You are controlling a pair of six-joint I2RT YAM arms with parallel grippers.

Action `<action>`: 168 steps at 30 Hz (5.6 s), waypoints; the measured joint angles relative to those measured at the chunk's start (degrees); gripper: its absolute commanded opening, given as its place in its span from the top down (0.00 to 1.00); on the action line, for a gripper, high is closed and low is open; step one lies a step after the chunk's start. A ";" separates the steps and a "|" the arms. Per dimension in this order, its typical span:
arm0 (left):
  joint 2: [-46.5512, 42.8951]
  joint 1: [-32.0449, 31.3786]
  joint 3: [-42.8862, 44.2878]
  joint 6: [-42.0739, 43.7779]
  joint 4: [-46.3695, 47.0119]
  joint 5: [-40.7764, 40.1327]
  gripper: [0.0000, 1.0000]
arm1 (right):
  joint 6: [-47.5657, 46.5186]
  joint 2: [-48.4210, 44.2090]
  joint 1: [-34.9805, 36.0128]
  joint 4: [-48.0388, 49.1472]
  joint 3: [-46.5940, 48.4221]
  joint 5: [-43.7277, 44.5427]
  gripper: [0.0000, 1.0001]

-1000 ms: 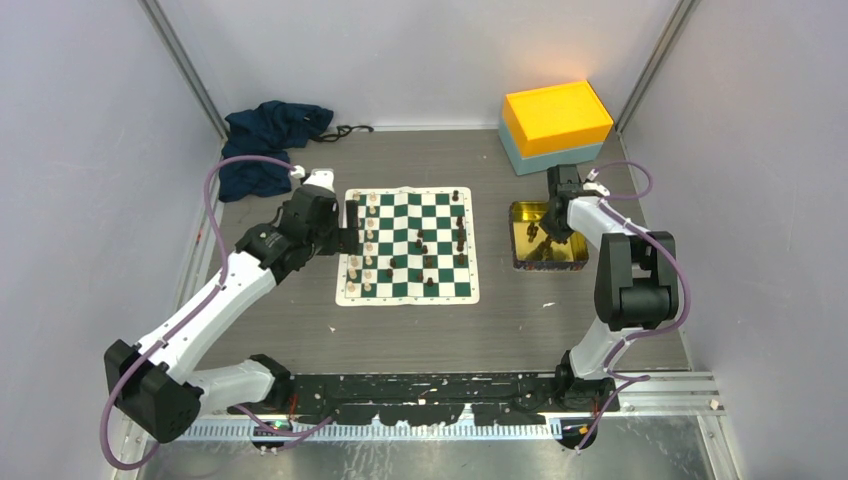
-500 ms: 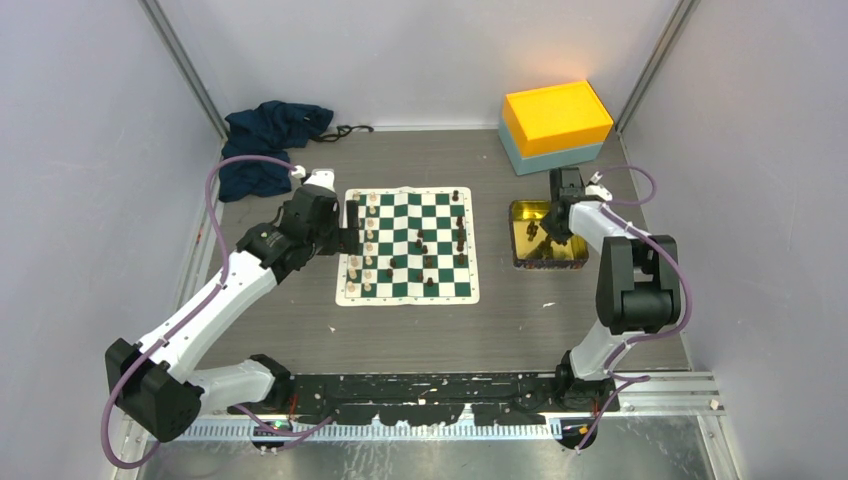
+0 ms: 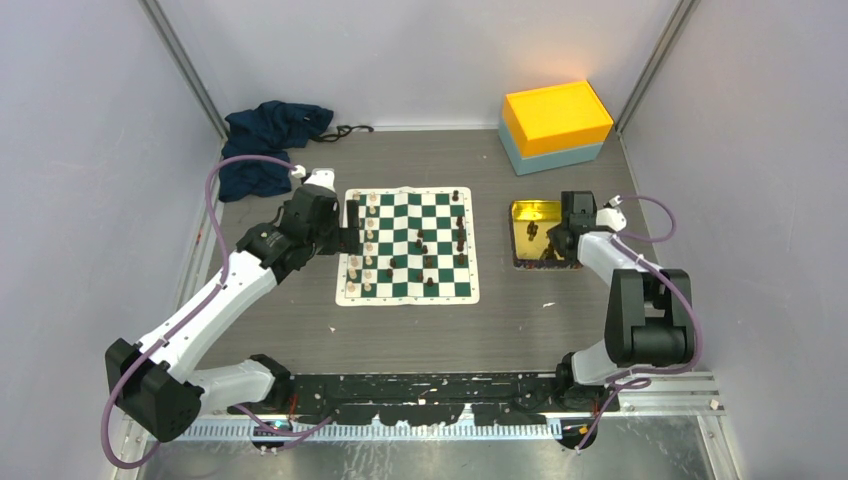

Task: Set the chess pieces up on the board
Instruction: Pick up the chess piece from the storage box, then place the chess piece on the chessboard, then pick up the chess piece from the chessboard.

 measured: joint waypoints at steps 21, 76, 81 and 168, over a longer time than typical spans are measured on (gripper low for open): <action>-0.02 0.00 0.00 0.31 0.42 -0.04 0.04 | -19.50 14.10 5.70 -11.08 35.95 -7.91 1.00; -1.44 0.00 -0.02 1.31 0.35 0.00 0.04 | -41.24 47.87 26.43 -37.51 73.79 -10.16 1.00; -1.44 0.00 -0.02 1.31 0.35 0.00 0.04 | -41.24 47.98 26.43 -36.35 72.06 -10.12 0.99; -2.03 0.00 -0.02 0.81 0.15 0.09 0.04 | -44.52 38.99 38.12 -36.57 71.67 -10.23 0.62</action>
